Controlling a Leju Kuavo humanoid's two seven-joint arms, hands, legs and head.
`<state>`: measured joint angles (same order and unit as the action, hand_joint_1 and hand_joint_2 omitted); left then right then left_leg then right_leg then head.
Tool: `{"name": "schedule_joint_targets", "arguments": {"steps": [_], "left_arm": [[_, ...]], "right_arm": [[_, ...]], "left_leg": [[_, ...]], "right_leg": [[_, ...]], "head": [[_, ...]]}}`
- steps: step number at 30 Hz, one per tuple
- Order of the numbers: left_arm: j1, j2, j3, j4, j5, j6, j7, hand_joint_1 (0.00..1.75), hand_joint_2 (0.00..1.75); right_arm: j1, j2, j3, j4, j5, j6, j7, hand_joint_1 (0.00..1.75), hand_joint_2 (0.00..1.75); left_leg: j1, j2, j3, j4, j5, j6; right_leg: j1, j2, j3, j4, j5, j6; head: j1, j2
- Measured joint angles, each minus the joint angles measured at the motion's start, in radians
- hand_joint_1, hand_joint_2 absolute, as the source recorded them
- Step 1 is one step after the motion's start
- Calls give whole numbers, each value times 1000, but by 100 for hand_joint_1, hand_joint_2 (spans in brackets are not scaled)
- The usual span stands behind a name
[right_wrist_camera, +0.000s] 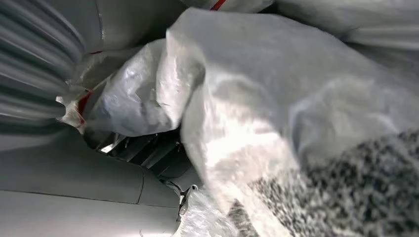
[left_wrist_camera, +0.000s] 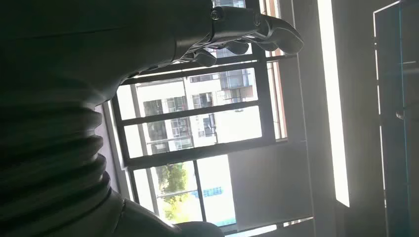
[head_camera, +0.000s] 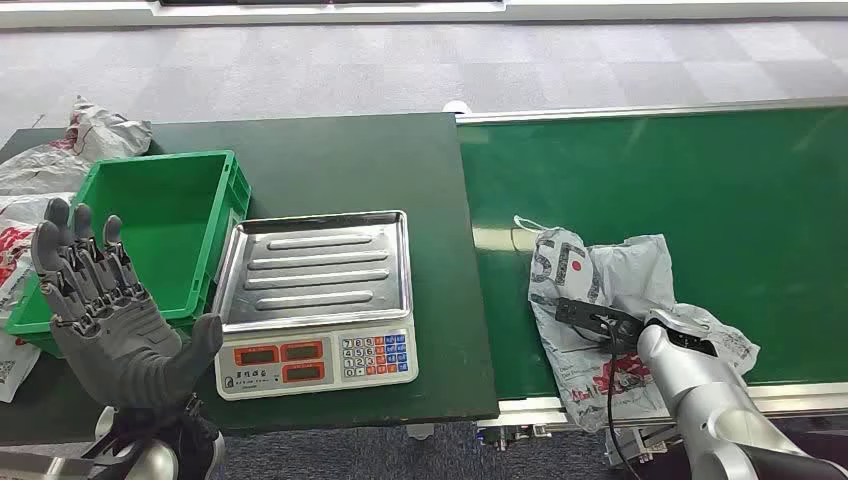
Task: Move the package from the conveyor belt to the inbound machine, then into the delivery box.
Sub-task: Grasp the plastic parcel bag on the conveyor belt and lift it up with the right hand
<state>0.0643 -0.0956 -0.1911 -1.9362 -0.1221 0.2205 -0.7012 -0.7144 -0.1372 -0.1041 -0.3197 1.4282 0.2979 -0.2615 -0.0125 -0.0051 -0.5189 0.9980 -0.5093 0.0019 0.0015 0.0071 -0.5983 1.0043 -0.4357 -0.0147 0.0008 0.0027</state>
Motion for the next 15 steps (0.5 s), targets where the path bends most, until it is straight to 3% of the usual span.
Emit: {"name": "schedule_joint_targets", "arguments": {"steps": [7,15], "left_arm": [[5,3,0,-3,1,11,0,0,175],[38,9,-1,-34,2,48,0,0,175]], "right_arm": [[0,9,1,-1,-15,-54,6,175,175],[-12,76,2,-87,-129,-376,-1,175,175]], "left_leg": [[0,0,0,0,0,0],[0,1,0,0,0,0]], "right_leg": [[0,0,0,0,0,0],[0,1,-1,0,0,0]], "head": [[0,0],[0,0]]}}
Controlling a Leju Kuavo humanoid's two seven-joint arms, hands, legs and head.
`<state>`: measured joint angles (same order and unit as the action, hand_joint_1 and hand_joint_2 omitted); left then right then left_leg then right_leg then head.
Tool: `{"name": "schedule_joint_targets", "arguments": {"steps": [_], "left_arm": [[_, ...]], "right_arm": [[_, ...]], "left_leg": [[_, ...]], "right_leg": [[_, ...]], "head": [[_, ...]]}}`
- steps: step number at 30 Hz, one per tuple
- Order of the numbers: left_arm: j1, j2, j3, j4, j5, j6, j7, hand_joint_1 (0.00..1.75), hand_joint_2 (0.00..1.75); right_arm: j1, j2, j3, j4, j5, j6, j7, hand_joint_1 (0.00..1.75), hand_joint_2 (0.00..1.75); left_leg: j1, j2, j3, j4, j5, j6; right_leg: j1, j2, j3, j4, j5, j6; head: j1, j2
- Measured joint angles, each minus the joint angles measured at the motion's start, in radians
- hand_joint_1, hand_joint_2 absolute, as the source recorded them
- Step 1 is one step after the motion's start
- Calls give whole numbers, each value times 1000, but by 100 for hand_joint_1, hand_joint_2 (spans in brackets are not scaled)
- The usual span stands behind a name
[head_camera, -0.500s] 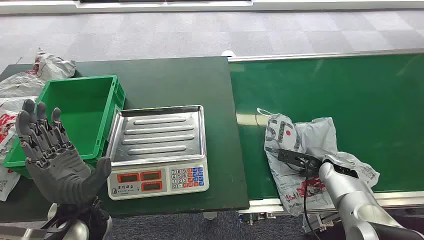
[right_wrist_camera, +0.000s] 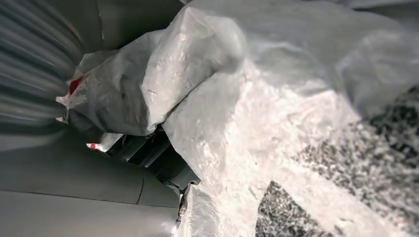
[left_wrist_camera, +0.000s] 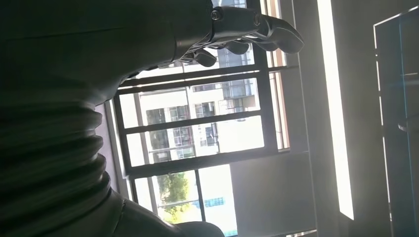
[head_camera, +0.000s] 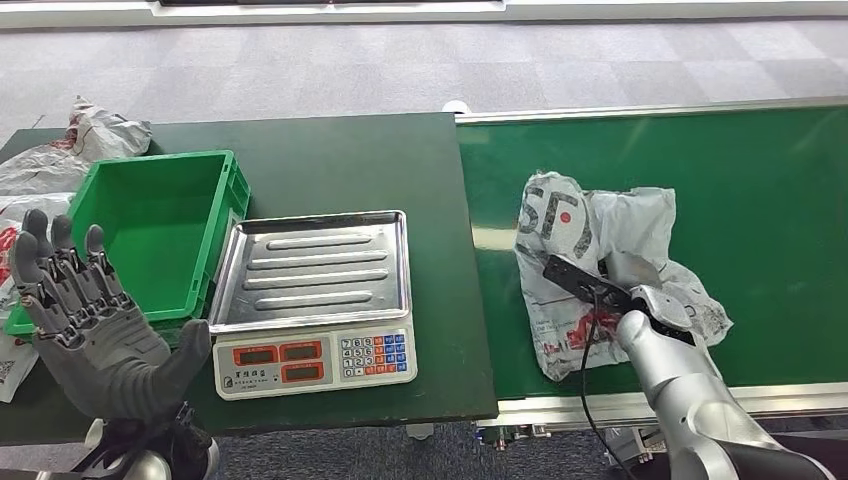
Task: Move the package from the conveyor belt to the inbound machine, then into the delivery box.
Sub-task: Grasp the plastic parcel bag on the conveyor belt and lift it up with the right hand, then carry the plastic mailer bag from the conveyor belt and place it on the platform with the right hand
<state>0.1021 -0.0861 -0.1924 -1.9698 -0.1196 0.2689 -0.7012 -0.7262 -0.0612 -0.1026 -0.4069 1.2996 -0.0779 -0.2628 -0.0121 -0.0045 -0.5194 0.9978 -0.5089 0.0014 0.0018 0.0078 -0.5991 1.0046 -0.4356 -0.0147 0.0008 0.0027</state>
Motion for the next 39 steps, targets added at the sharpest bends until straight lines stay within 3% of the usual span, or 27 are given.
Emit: {"name": "schedule_joint_targets", "arguments": {"steps": [3,6,11,16,18,20,22,25,27,30,35,39], "left_arm": [[6,1,-6,-5,8,-2,0,0,175],[2,0,-19,0,15,-21,0,0,175],[-27,-8,-37,26,16,-51,0,0,175],[-38,-23,-45,49,16,-71,0,0,175],[-38,-30,-46,57,13,-78,0,0,175],[-41,-35,-46,64,9,-86,0,0,175],[-50,-38,-46,71,10,-96,0,0,175],[-76,-44,-46,87,17,-111,0,0,175],[-90,-50,-46,98,22,-113,0,0,175],[-101,-57,-46,110,33,-109,0,0,175],[-99,-65,-46,112,48,-99,0,0,175],[-91,-68,-45,107,49,-99,0,0,175]], "right_arm": [[12,24,2,-118,-59,-172,7,175,175],[49,38,23,-320,-63,-309,96,175,175],[110,45,53,-596,14,-416,232,175,175],[150,49,56,-717,129,-499,317,171,175],[155,56,56,-730,178,-450,353,171,175],[138,72,58,-710,148,-290,323,175,175],[99,103,69,-648,40,-101,208,175,175],[31,176,130,-519,-119,52,-13,175,175],[-12,229,182,-454,-192,119,-126,175,175],[-56,297,258,-413,-296,210,-203,175,175],[-93,364,399,-439,-487,305,-233,175,175],[-104,388,468,-473,-525,316,-228,175,175]], "left_leg": [[0,-2,0,0,1,0],[0,-2,0,0,1,0],[-1,-1,-1,0,0,1],[-1,-1,-1,0,0,1],[-1,0,-4,0,0,1],[0,2,-8,-1,-1,1],[0,6,-9,-1,-1,0],[1,9,-6,-1,1,-2],[2,8,-2,-1,3,-4],[3,5,-2,-1,4,-6],[4,5,-3,-2,4,-6],[3,3,-4,-1,4,-6]], "right_leg": [[0,-1,0,0,0,0],[0,-1,0,0,0,0],[0,-1,-1,0,0,0],[0,-1,0,0,0,0],[-1,0,0,0,0,0],[0,2,0,0,0,0],[0,6,-1,0,1,0],[1,9,-4,1,3,-2],[2,9,-5,1,3,-3],[3,7,-6,2,3,-5],[3,7,-7,2,3,-5],[3,6,-6,2,3,-5]], "head": [[0,0],[0,0],[0,0],[0,0],[0,0],[0,0],[0,0],[0,0],[0,0],[0,0],[0,0],[0,0]]}}
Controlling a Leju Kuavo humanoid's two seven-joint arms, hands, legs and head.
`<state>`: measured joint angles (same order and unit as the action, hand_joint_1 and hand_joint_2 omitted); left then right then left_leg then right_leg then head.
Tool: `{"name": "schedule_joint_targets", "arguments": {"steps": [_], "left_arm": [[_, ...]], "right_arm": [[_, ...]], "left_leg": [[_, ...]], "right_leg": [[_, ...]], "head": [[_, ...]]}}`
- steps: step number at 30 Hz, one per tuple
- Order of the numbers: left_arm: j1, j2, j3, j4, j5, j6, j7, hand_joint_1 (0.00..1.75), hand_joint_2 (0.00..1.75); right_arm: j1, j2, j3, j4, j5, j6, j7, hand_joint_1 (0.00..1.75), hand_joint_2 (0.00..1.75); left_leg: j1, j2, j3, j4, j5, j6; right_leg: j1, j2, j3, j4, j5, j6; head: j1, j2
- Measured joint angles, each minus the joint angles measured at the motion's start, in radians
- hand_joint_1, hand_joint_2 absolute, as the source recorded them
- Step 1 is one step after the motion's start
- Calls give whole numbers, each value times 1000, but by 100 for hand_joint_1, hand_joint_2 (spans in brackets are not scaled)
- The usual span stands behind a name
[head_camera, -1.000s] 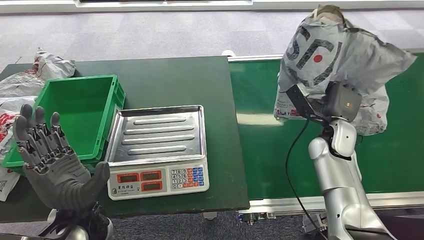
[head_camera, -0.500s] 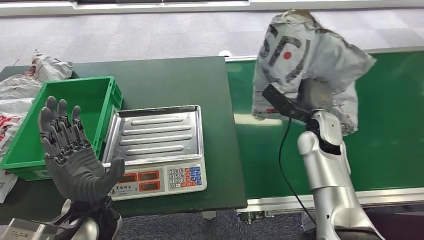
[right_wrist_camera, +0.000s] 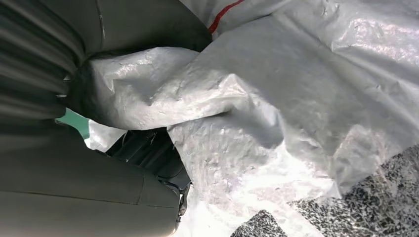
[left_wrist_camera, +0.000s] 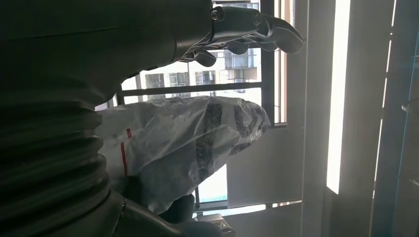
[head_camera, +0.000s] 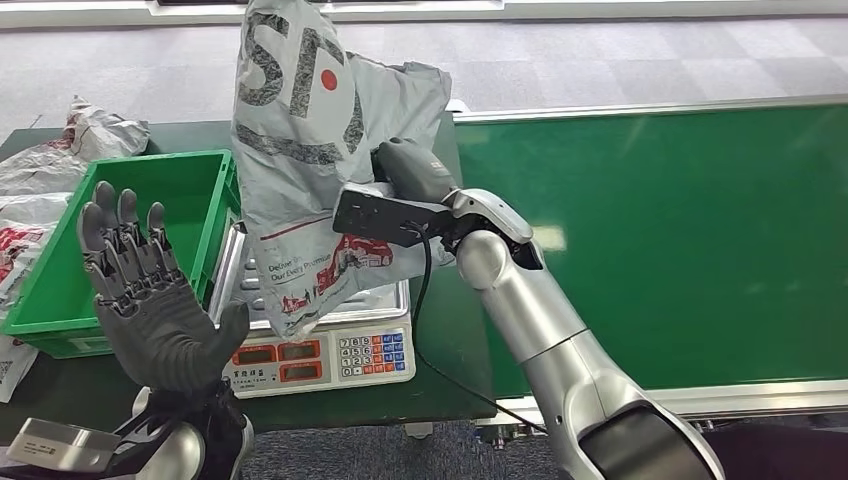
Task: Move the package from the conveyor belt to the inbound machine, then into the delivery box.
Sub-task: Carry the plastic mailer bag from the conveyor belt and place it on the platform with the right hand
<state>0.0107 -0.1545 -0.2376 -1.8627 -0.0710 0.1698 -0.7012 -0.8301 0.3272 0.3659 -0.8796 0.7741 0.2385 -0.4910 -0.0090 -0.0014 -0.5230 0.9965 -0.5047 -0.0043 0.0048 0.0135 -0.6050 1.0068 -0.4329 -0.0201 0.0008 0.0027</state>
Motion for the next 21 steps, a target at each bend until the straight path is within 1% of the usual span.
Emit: {"name": "schedule_joint_targets", "arguments": {"steps": [6,10,11,14,15,16,18,19,21], "left_arm": [[16,-1,4,-5,-3,0,0,0,175],[25,-1,4,-7,-9,1,0,0,175],[27,-1,4,-9,-11,6,0,0,175],[39,-5,6,-26,-8,53,0,0,175],[42,-9,7,-34,-2,74,0,0,175],[44,-13,11,-42,6,93,0,0,175],[43,-24,20,-54,27,119,0,0,175],[42,-30,25,-59,35,125,0,0,175],[36,-39,33,-63,43,127,0,0,175]], "right_arm": [[-1,8,45,-28,-41,-14,16,175,175],[5,8,59,-29,-48,-61,55,175,175],[3,9,61,-23,-31,-94,85,175,175],[-31,13,63,57,73,-254,242,175,175],[-48,15,63,99,98,-291,282,175,175],[-67,15,63,143,110,-306,302,175,175],[-99,16,63,230,112,-290,301,175,175],[-110,17,63,268,104,-268,285,175,175],[-126,17,63,324,76,-204,226,175,175]], "left_leg": [[-1,0,0,1,0,0],[-1,0,0,1,0,0],[-1,0,0,1,0,0],[-1,0,0,1,0,0],[-1,0,0,1,0,0],[-1,0,0,1,0,0],[-1,0,0,1,0,0],[-1,0,0,1,0,0],[-1,0,0,1,0,0]], "right_leg": [[-1,0,0,0,0,0],[-1,0,0,0,0,0],[-1,0,0,0,0,0],[-1,0,0,0,0,0],[-1,0,0,0,0,0],[-1,0,0,0,0,0],[-1,0,0,0,1,0],[-1,-1,0,0,1,0],[0,-1,0,0,1,0]], "head": [[0,0],[0,0],[0,0],[0,0],[0,0],[0,0],[0,0],[0,0],[0,0]]}}
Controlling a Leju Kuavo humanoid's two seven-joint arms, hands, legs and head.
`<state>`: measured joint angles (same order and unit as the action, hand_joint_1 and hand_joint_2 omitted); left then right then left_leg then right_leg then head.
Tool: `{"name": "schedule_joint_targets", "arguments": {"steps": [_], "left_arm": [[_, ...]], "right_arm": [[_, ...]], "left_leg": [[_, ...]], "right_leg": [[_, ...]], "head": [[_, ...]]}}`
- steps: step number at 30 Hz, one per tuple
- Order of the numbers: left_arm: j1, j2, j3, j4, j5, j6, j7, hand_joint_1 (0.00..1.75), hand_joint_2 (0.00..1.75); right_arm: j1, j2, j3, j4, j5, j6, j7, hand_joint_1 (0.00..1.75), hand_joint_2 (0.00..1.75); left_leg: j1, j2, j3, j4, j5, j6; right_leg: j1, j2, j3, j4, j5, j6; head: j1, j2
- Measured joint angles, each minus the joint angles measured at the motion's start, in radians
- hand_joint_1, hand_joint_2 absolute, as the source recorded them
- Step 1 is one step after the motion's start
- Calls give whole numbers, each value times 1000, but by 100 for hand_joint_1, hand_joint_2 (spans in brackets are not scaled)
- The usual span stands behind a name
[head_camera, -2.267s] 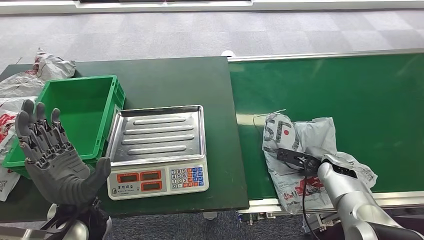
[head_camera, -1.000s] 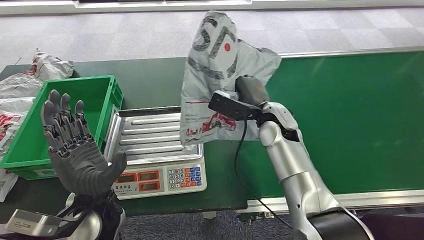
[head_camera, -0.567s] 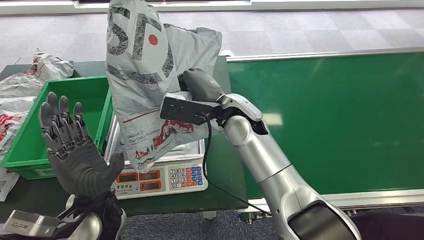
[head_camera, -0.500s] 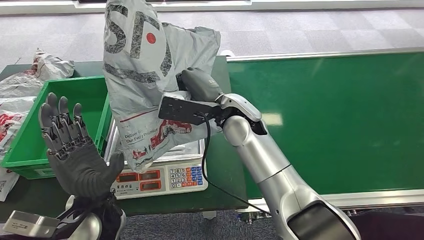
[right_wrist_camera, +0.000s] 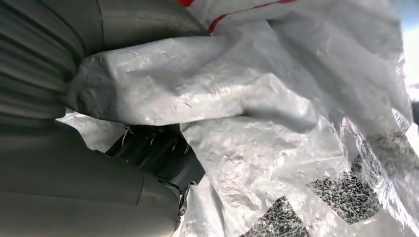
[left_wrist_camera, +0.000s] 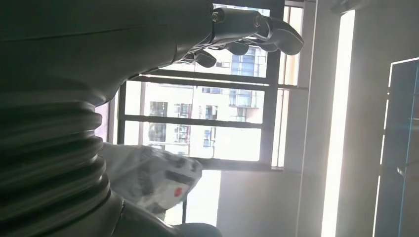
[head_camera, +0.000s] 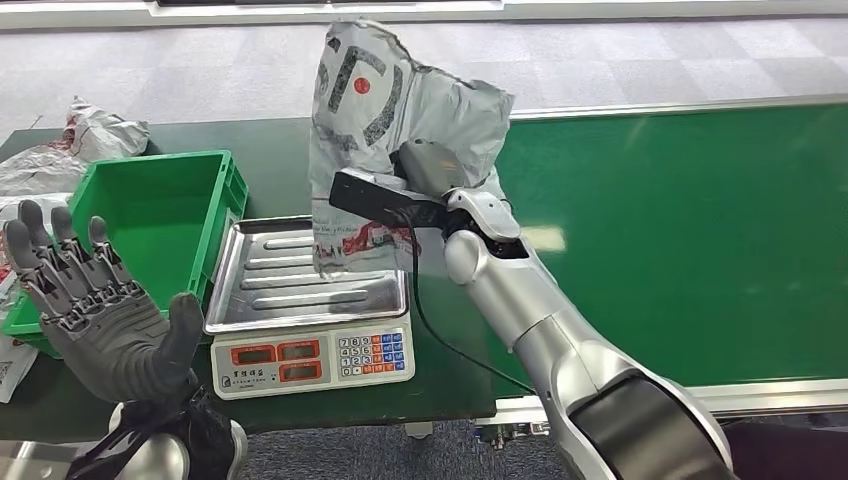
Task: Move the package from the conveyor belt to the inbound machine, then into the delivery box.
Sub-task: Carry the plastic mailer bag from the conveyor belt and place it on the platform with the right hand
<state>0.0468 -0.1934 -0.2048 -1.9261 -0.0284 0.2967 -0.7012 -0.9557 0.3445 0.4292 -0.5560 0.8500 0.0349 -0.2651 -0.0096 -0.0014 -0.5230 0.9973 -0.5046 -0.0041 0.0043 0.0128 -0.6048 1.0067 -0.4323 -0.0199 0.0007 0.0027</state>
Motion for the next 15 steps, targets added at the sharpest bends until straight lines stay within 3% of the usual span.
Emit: {"name": "schedule_joint_targets", "arguments": {"steps": [4,11,15], "left_arm": [[-19,-15,14,-5,-2,10,0,0,175],[-32,-25,21,-14,-4,17,0,0,175],[-49,-28,21,-13,-9,18,0,0,175]], "right_arm": [[-14,6,2,58,-63,116,-121,175,175],[-22,10,31,87,-136,201,-192,175,175],[-21,13,84,89,-198,327,-332,173,175]], "left_leg": [[0,0,0,0,0,0],[0,0,0,0,0,0],[0,0,0,0,0,0]], "right_leg": [[0,0,0,0,0,0],[0,0,0,0,0,0],[0,-1,0,0,0,0]], "head": [[0,0],[0,0],[0,0]]}}
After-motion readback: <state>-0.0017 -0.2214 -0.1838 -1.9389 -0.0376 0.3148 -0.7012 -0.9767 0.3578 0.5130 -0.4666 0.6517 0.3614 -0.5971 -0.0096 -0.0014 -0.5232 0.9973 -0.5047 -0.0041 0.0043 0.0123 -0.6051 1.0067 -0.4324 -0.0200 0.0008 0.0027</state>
